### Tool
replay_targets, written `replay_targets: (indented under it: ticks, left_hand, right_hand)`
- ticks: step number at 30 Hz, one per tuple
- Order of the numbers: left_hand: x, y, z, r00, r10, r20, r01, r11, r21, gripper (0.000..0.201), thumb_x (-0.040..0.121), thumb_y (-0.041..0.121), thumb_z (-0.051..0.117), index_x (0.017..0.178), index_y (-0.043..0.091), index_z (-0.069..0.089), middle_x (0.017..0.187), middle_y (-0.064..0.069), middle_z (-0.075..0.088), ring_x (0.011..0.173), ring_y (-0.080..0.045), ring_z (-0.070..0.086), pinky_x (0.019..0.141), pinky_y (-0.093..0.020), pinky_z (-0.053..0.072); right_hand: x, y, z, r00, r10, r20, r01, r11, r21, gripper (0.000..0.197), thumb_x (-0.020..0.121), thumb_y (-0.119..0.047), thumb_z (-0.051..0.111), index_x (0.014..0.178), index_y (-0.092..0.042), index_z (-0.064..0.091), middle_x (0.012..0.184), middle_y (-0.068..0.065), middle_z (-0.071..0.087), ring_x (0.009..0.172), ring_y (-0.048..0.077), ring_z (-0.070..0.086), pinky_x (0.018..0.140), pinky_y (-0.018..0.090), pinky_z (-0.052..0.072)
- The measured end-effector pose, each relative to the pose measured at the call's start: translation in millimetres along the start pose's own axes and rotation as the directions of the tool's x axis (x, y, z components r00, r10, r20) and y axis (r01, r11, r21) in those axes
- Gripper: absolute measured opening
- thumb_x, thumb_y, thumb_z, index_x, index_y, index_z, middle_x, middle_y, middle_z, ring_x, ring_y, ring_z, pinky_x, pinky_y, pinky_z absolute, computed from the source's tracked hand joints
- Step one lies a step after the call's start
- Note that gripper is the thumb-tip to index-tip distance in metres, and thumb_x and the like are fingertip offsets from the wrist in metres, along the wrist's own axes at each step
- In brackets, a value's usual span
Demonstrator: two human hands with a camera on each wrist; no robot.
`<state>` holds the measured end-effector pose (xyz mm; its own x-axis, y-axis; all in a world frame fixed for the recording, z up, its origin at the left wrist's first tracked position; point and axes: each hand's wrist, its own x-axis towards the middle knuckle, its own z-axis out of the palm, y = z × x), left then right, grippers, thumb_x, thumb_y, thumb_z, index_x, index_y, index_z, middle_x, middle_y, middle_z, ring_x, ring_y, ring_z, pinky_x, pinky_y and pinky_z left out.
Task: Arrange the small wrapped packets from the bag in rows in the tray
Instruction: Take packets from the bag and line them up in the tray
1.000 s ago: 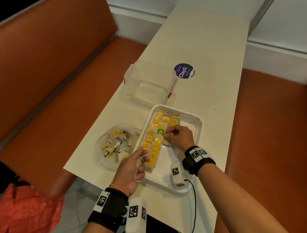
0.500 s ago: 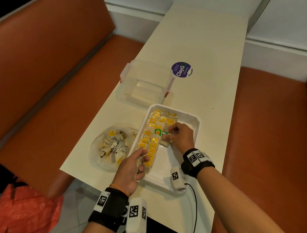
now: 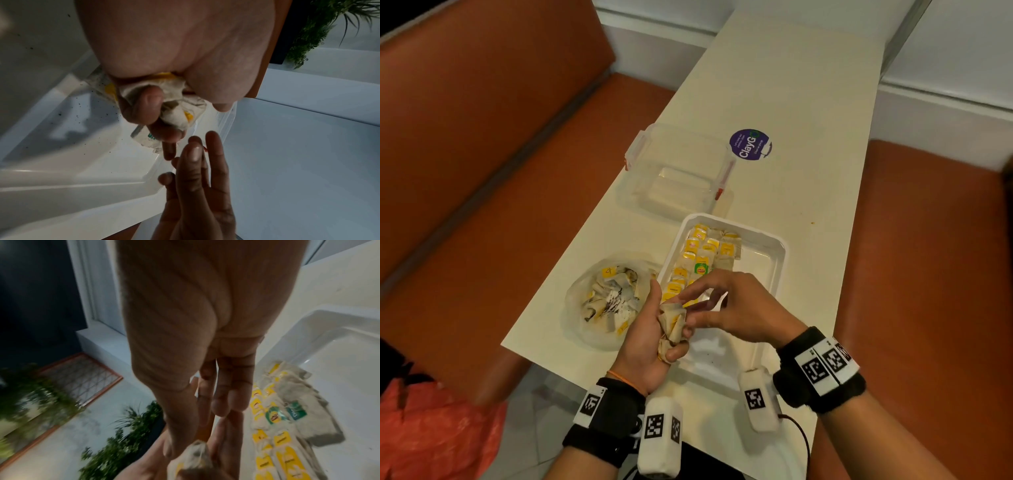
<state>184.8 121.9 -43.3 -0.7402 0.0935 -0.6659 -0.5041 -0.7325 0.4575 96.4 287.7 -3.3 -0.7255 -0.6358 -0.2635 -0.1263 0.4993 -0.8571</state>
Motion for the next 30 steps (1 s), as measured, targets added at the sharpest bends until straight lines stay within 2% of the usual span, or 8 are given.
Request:
replay_targets:
  ticks: [3, 6, 9, 12, 17, 23, 26, 30]
  left_hand:
    - [-7.6, 2.5, 7.6, 0.998, -0.015, 0.063, 0.015, 1.0, 0.008, 0.082, 0.097, 0.079, 0.038, 0.135, 0.014, 0.069, 0.126, -0.011, 0.07, 0.066, -0.012, 0.057, 0.044, -0.022, 0.031]
    - [-10.2, 2.2, 11.2, 0.997, -0.038, 0.063, 0.042, 0.997, -0.062, 0.08, 0.099, 0.073, 0.042, 0.146, 0.012, 0.06, 0.128, -0.012, 0.065, 0.092, -0.022, 0.066, 0.068, -0.032, 0.057]
    - [-15.9, 1.2, 17.8, 0.995, -0.048, 0.082, 0.056, 0.994, -0.094, 0.063, 0.105, 0.055, 0.051, 0.151, 0.011, 0.054, 0.132, -0.014, 0.063, 0.12, -0.029, 0.064, 0.089, -0.04, 0.058]
    - [-21.5, 1.8, 25.2, 0.991, -0.05, 0.127, 0.065, 0.991, -0.119, 0.039, 0.102, 0.029, 0.054, 0.128, 0.006, 0.074, 0.11, -0.014, 0.075, 0.094, -0.023, 0.077, 0.054, -0.028, 0.06]
    - [-18.0, -1.3, 21.3, 0.992, 0.017, 0.125, -0.003, 0.994, -0.11, 0.043, 0.102, 0.011, 0.047, 0.142, 0.005, 0.062, 0.129, -0.016, 0.071, 0.109, -0.026, 0.074, 0.076, -0.032, 0.064]
    - [-1.9, -8.5, 4.7, 0.998, 0.046, 0.053, -0.038, 0.99, -0.139, 0.042, 0.093, 0.006, 0.053, 0.135, 0.004, 0.056, 0.137, -0.023, 0.065, 0.132, -0.043, 0.054, 0.039, -0.022, 0.043]
    - [-1.1, -6.8, 0.9, 0.998, 0.055, 0.02, -0.05, 0.979, -0.198, 0.024, 0.09, 0.005, 0.05, 0.112, 0.01, 0.059, 0.132, -0.025, 0.068, 0.122, -0.042, 0.063, 0.036, -0.023, 0.038]
    - [1.7, -6.9, -2.1, 0.998, 0.053, 0.045, -0.04, 0.967, -0.252, 0.017, 0.093, 0.006, 0.044, 0.104, 0.011, 0.056, 0.137, -0.03, 0.063, 0.124, -0.045, 0.066, 0.036, -0.024, 0.037]
  right_hand:
    - [-11.4, -8.2, 8.8, 0.998, -0.013, 0.056, 0.018, 0.996, -0.082, 0.049, 0.068, -0.046, 0.093, 0.113, -0.039, 0.074, 0.11, -0.021, 0.072, 0.094, 0.003, 0.069, 0.082, 0.032, 0.059]
    - [-18.6, -11.1, 20.0, 1.0, 0.007, -0.004, -0.008, 0.978, -0.206, 0.059, 0.06, -0.061, 0.09, 0.109, -0.036, 0.07, 0.112, -0.02, 0.069, 0.097, -0.001, 0.065, 0.084, 0.032, 0.058]
    - [-21.5, -10.1, 28.0, 0.994, 0.064, -0.088, -0.085, 0.963, -0.256, 0.059, 0.057, -0.067, 0.086, 0.103, -0.037, 0.065, 0.103, -0.018, 0.062, 0.089, 0.003, 0.064, 0.081, 0.031, 0.058]
    - [-22.1, -9.9, 31.7, 0.989, 0.075, -0.123, -0.107, 0.955, -0.276, 0.052, 0.063, -0.063, 0.083, 0.103, -0.038, 0.062, 0.101, -0.016, 0.061, 0.086, 0.005, 0.065, 0.079, 0.033, 0.058]
    - [-27.2, -14.0, 30.1, 0.989, 0.065, -0.13, -0.096, 0.963, -0.25, 0.046, 0.07, -0.048, 0.078, 0.111, -0.04, 0.059, 0.098, -0.018, 0.066, 0.084, 0.002, 0.066, 0.077, 0.031, 0.058]
    - [-30.6, -13.3, 21.2, 0.989, 0.081, -0.122, -0.094, 0.989, -0.112, 0.051, 0.058, -0.06, 0.064, 0.107, -0.044, 0.064, 0.103, -0.023, 0.066, 0.087, -0.003, 0.066, 0.08, 0.022, 0.057]
    - [-30.8, -10.5, 21.4, 0.985, 0.114, -0.133, -0.123, 0.99, -0.064, 0.037, 0.071, -0.041, 0.075, 0.107, -0.044, 0.069, 0.106, -0.021, 0.062, 0.089, 0.003, 0.065, 0.08, 0.027, 0.059]
    - [-29.6, -4.7, 24.3, 0.982, 0.126, -0.143, -0.126, 0.992, 0.011, 0.031, 0.082, -0.031, 0.084, 0.108, -0.043, 0.073, 0.103, -0.019, 0.067, 0.079, 0.005, 0.069, 0.073, 0.022, 0.06]
